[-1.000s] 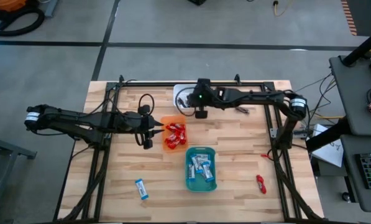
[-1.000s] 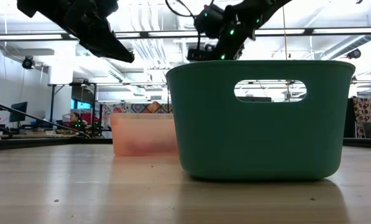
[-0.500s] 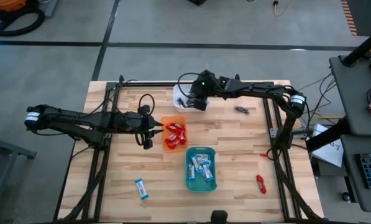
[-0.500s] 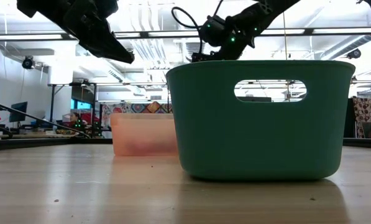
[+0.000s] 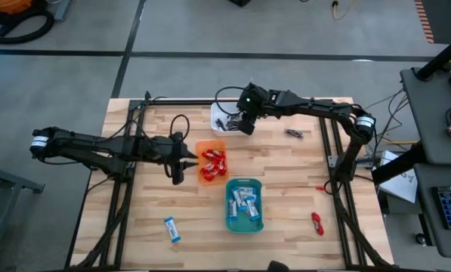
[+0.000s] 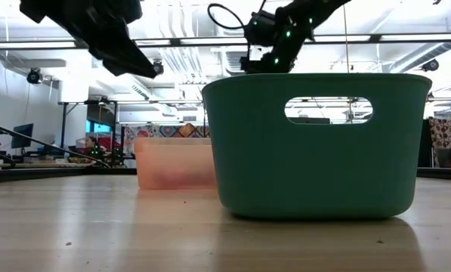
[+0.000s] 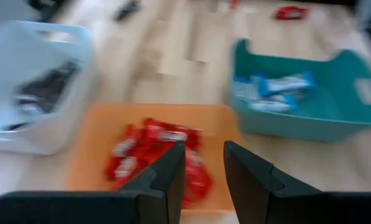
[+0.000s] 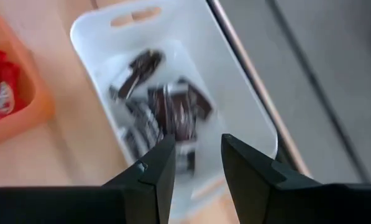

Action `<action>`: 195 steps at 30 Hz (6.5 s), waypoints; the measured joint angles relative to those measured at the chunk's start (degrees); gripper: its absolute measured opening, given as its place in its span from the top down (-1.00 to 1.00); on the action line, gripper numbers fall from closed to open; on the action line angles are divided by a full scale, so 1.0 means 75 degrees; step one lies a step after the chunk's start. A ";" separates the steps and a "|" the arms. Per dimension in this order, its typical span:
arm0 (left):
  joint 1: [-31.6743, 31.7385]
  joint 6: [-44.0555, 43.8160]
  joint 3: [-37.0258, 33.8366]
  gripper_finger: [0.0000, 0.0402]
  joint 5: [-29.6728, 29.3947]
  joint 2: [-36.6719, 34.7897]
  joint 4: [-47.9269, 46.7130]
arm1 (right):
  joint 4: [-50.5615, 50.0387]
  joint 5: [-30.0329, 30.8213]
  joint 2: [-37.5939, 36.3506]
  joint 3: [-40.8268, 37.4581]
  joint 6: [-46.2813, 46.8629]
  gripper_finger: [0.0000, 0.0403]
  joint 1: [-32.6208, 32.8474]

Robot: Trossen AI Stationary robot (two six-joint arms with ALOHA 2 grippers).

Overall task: Sort candy
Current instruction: Put the white chocolate bar into the green bin

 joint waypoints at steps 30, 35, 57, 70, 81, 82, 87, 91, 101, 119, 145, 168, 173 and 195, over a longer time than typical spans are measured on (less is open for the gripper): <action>-0.3860 -0.2238 0.0003 0.53 0.2518 0.0871 -0.0857 | -0.2215 0.0042 -0.1524 -0.0048 0.1726 0.61 0.2635; -0.4377 -0.2300 0.0003 0.44 0.2504 0.1545 -0.0848 | -0.2130 0.0053 -0.1546 -0.0177 0.1861 0.60 0.2796; -0.5263 -0.1069 0.0494 -0.11 0.0627 0.4333 -0.1374 | -0.2050 0.0050 -0.1548 -0.0200 0.1862 0.60 0.2800; -0.5270 -0.1004 0.0501 0.34 0.0368 0.4552 -0.1407 | -0.2053 0.0046 -0.1549 -0.0289 0.1924 0.60 0.2833; -0.5264 -0.1001 0.0462 0.67 0.0352 0.4173 -0.1384 | -0.2062 0.0038 -0.1549 -0.0549 0.1946 0.64 0.2833; -0.5264 -0.0998 0.0444 0.66 0.0346 0.4068 -0.1409 | -0.2059 0.0038 -0.1549 -0.0552 0.1943 0.64 0.2833; -0.5260 -0.0981 0.0449 0.67 -0.0172 0.3224 -0.1361 | -0.2062 0.0028 -0.1570 -0.0558 0.1875 0.62 0.2847; -0.5225 -0.0944 0.0449 0.68 -0.1160 0.2505 -0.1317 | -0.1925 0.0023 -0.1575 -0.0580 0.1704 0.61 0.2986; -0.4612 0.1055 0.0454 0.68 -0.3370 0.1156 0.0190 | 0.1102 -0.0077 -0.1578 -0.1662 0.0442 0.59 0.3779; -0.2938 0.3594 -0.0634 0.67 -0.2472 0.1857 0.5236 | 0.8107 -0.0230 -0.1586 -0.4417 -0.1394 0.65 0.4715; -0.2302 0.3716 -0.1083 0.67 -0.2485 0.3187 0.8897 | 1.0671 -0.1110 -0.1560 -0.4845 -0.1726 -0.13 0.4727; -0.2248 0.4065 -0.0286 0.67 -0.2489 0.3931 0.9008 | 1.0404 -0.1174 -0.1557 -0.4842 -0.1754 0.47 0.4695; -0.2245 0.3760 -0.0286 0.63 -0.2485 0.3931 0.9002 | 1.0408 -0.1169 -0.1557 -0.4842 -0.1687 0.47 0.4695; -0.2242 0.1919 -0.0300 0.11 -0.2738 0.2215 0.4207 | 0.4529 -0.0977 -0.2151 -0.3583 0.1359 0.41 0.4607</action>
